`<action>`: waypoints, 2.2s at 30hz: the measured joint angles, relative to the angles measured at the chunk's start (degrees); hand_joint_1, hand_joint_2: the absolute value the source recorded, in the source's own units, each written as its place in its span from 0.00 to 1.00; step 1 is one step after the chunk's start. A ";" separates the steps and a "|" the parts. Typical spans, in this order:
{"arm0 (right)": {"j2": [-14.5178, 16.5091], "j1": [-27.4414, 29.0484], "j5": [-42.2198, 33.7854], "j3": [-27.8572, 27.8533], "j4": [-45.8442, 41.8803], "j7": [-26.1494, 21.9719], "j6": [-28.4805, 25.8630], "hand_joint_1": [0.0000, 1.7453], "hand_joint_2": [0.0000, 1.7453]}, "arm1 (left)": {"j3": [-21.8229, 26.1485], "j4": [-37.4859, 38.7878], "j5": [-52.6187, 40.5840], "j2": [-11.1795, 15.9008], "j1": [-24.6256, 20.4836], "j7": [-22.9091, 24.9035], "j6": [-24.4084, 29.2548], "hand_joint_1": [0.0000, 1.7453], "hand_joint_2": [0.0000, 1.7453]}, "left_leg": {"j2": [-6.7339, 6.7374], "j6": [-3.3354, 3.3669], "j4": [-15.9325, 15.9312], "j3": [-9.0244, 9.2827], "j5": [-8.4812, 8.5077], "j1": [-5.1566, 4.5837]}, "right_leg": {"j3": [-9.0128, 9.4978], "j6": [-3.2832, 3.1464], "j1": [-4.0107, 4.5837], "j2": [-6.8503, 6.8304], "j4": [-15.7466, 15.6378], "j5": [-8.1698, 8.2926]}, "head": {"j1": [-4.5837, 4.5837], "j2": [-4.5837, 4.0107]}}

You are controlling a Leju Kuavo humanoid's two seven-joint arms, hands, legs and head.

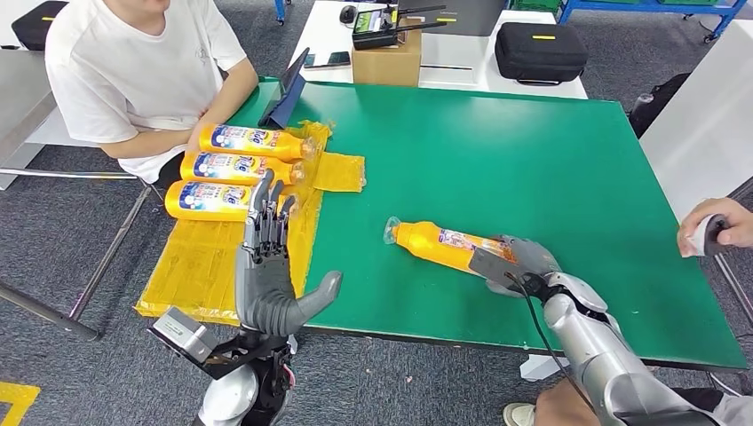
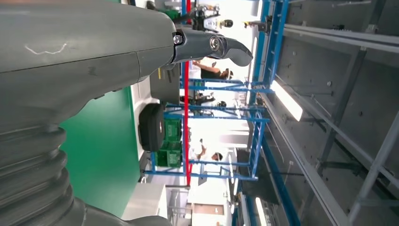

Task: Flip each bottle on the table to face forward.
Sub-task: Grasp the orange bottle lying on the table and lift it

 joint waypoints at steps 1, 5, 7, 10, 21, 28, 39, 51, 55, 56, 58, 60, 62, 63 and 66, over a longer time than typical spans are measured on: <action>-0.08 0.28 -0.85 -0.02 -0.02 -1.49 -0.28 1.00 1.00 | 0.00 0.00 0.20 0.07 0.07 -0.04 -0.55 0.00 1.00 | 0.00 0.00 0.00 0.00 0.00 0.00 | 0.01 0.00 0.00 0.00 0.00 0.00 | 0.01 0.00; 0.01 3.81 -6.85 -0.80 -2.07 -8.75 -5.46 1.00 1.00 | 0.18 -0.02 -0.13 0.36 0.94 -0.72 -0.44 0.00 1.00 | -0.01 0.00 0.00 -0.05 -0.02 0.01 | 0.03 0.00 0.01 -0.01 0.01 0.00 | 0.00 -0.01; 0.78 7.19 -11.21 -2.06 -4.99 -11.48 -9.16 1.00 1.00 | 0.45 -0.04 -0.81 0.37 1.61 -0.95 0.80 0.00 1.00 | -0.03 -0.01 -0.01 -0.14 -0.02 0.03 | -0.01 0.00 0.03 -0.02 0.02 -0.01 | 0.00 0.00; 3.41 14.00 -19.08 -5.27 -13.95 -14.99 -14.57 1.00 1.00 | 0.94 -0.04 -2.18 0.36 3.18 -0.94 2.46 0.00 1.00 | -0.10 -0.02 -0.02 -0.37 -0.02 0.08 | -0.22 0.00 0.08 -0.05 0.04 -0.02 | -0.01 -0.01; 13.25 29.77 -40.92 -10.92 -51.37 -25.66 -15.37 1.00 1.00 | 0.04 4.02 11.59 1.40 6.26 5.98 -15.44 0.00 1.00 | -0.25 -0.05 -0.02 -1.02 0.03 0.10 | -0.88 -0.03 0.05 -0.26 0.05 -0.04 | -0.01 -0.01; 14.98 30.17 -43.25 -7.58 -59.64 -25.00 -7.76 1.00 1.00 | -1.37 7.61 10.09 2.44 5.18 4.91 -22.37 0.00 1.00 | -0.24 -0.05 -0.02 -1.01 0.03 0.08 | -0.88 -0.03 0.04 -0.25 0.05 -0.04 | -0.02 -0.02; 13.91 23.07 -29.36 6.35 -49.69 -22.82 2.97 1.00 1.00 | -2.17 8.28 1.12 1.81 3.27 -0.44 -22.66 0.00 1.00 | -0.23 -0.05 -0.01 -1.01 0.05 0.09 | -0.89 -0.03 0.05 -0.25 0.06 -0.03 | -0.01 0.00; 13.20 21.81 -25.21 14.18 -43.09 -22.32 -0.20 1.00 1.00 | -0.57 6.19 -0.80 0.50 1.70 0.81 -13.87 0.00 1.00 | -0.21 -0.05 -0.01 -1.05 0.04 0.09 | -0.95 -0.03 0.04 -0.25 0.05 -0.04 | -0.01 0.00; 13.14 22.46 -24.21 15.26 -42.82 -22.36 -1.83 1.00 1.00 | -0.23 6.24 0.38 -0.09 1.31 2.54 -10.33 0.00 1.00 | -0.22 -0.05 -0.01 -1.05 0.04 0.09 | -0.95 -0.03 0.04 -0.25 0.05 -0.04 | 0.01 0.00; 13.12 22.65 -23.97 15.54 -42.82 -22.32 -2.26 1.00 1.00 | -0.09 6.32 0.87 -0.18 1.23 2.89 -9.40 0.00 1.00 | -0.21 -0.05 -0.01 -1.05 0.04 0.09 | -0.96 -0.03 0.04 -0.25 0.05 -0.04 | 0.00 0.00; 13.05 22.91 -23.70 16.04 -42.83 -22.21 -3.00 1.00 1.00 | 0.13 6.57 1.90 -0.43 1.13 3.10 -7.16 0.30 1.00 | -0.19 -0.05 -0.01 -1.05 0.05 0.09 | -0.96 -0.03 0.04 -0.25 0.05 -0.03 | -0.01 0.00; 12.99 23.02 -23.88 16.48 -42.83 -22.15 -3.39 1.00 1.00 | 0.26 6.73 3.64 -0.72 1.07 2.99 -6.19 0.80 1.00 | -0.18 -0.05 -0.01 -1.05 0.05 0.09 | -0.97 -0.03 0.04 -0.25 0.05 -0.03 | -0.01 0.00; 12.93 23.06 -24.49 16.81 -42.83 -22.15 -3.54 0.63 1.00 | 0.40 6.75 7.54 -0.82 1.04 3.57 -8.41 1.00 1.00 | -0.16 -0.05 -0.01 -1.05 0.05 0.09 | -0.97 -0.03 0.04 -0.24 0.05 -0.03 | -0.01 0.00; 12.86 23.08 -24.85 16.94 -42.83 -22.18 -3.63 0.38 1.00 | 0.51 6.75 10.18 -0.81 1.03 4.13 -10.61 1.00 1.00 | -0.16 -0.05 -0.01 -1.05 0.04 0.08 | -0.97 -0.03 0.04 -0.24 0.05 -0.03 | -0.01 0.00; 12.68 23.47 -25.43 17.24 -42.84 -22.60 -4.07 0.00 0.50 | 0.85 6.75 16.93 -0.76 0.98 5.64 -17.17 1.00 1.00 | -0.16 -0.05 -0.01 -1.05 0.04 0.09 | -0.97 -0.03 0.04 -0.24 0.05 -0.04 | 0.00 -0.01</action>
